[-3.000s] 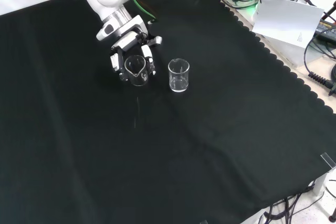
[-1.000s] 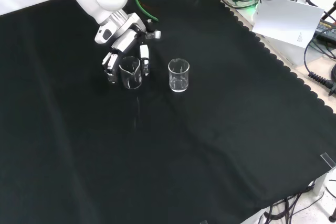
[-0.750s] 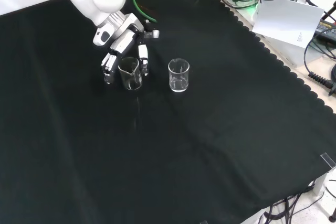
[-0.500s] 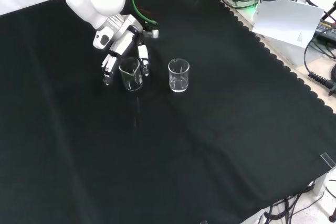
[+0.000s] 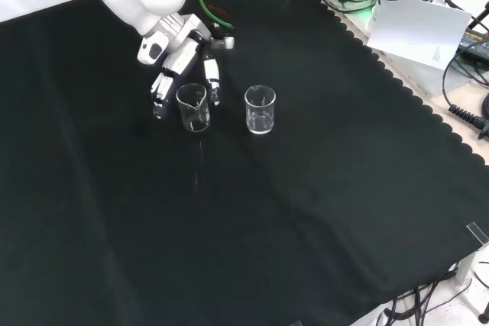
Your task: Place the beaker back on the table.
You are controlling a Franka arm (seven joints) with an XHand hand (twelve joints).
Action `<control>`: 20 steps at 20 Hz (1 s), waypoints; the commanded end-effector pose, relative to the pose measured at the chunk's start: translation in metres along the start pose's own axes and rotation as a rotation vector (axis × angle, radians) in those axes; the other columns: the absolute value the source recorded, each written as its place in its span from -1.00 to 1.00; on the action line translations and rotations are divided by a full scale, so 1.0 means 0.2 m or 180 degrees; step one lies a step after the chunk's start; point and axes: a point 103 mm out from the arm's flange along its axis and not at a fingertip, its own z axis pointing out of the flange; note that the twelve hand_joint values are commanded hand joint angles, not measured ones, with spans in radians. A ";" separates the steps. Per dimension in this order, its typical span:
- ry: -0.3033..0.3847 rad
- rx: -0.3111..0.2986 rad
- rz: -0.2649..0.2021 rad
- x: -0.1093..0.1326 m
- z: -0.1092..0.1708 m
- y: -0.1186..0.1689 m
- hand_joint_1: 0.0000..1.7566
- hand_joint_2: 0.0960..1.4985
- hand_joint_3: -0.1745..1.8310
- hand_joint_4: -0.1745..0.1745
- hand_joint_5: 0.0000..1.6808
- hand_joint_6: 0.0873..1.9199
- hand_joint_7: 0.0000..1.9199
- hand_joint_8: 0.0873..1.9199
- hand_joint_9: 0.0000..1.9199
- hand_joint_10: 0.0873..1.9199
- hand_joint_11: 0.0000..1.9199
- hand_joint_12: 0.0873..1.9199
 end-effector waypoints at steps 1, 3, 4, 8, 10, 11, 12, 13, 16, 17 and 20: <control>-0.0078 -0.0139 -0.0005 0.05 -0.07 -0.05 -0.03 0.05 -1.00 -0.32 -0.80 -1.00 -1.00 -0.70 -0.73 -1.00 -1.00 0.08; -0.0110 -0.0184 0.0003 0.07 -0.10 -0.08 -0.04 0.05 -1.00 -0.32 -0.80 -1.00 -1.00 -0.75 -0.73 -1.00 -1.00 0.09; -0.0123 -0.0208 0.0012 0.08 -0.12 -0.10 -0.05 0.05 -1.00 -0.32 -0.80 -1.00 -1.00 -0.76 -0.74 -1.00 -1.00 0.09; -0.0184 -0.0311 0.0053 0.12 -0.21 -0.19 -0.06 0.05 -1.00 -0.32 -0.80 -1.00 -1.00 -0.77 -0.74 -1.00 -1.00 0.09; -0.0199 -0.0379 0.0084 0.15 -0.26 -0.25 -0.06 0.05 -1.00 -0.32 -0.80 -1.00 -1.00 -0.76 -0.73 -1.00 -1.00 0.09; -0.0211 -0.0412 0.0101 0.17 -0.28 -0.29 -0.06 0.05 -1.00 -0.33 -0.80 -1.00 -1.00 -0.74 -0.73 -1.00 -1.00 0.09; -0.0221 -0.0425 0.0125 0.19 -0.30 -0.32 -0.07 0.05 -1.00 -0.33 -0.80 -1.00 -1.00 -0.70 -0.72 -1.00 -1.00 0.09; -0.0221 -0.0447 0.0152 0.21 -0.32 -0.36 -0.07 0.05 -1.00 -0.34 -0.79 -1.00 -1.00 -0.65 -0.72 -1.00 -1.00 0.11; -0.0250 -0.0580 0.0215 0.26 -0.37 -0.48 -0.09 0.06 -1.00 -0.35 -0.78 -1.00 -1.00 -0.53 -0.73 -0.89 -1.00 0.16; -0.0260 -0.0611 0.0240 0.27 -0.38 -0.52 -0.09 0.06 -1.00 -0.35 -0.78 -1.00 -1.00 -0.49 -0.78 -0.72 -1.00 0.18; -0.0286 -0.0655 0.0340 0.31 -0.42 -0.64 -0.09 0.06 -1.00 -0.35 -0.77 -1.00 -1.00 -0.41 -0.90 -0.32 -1.00 0.23</control>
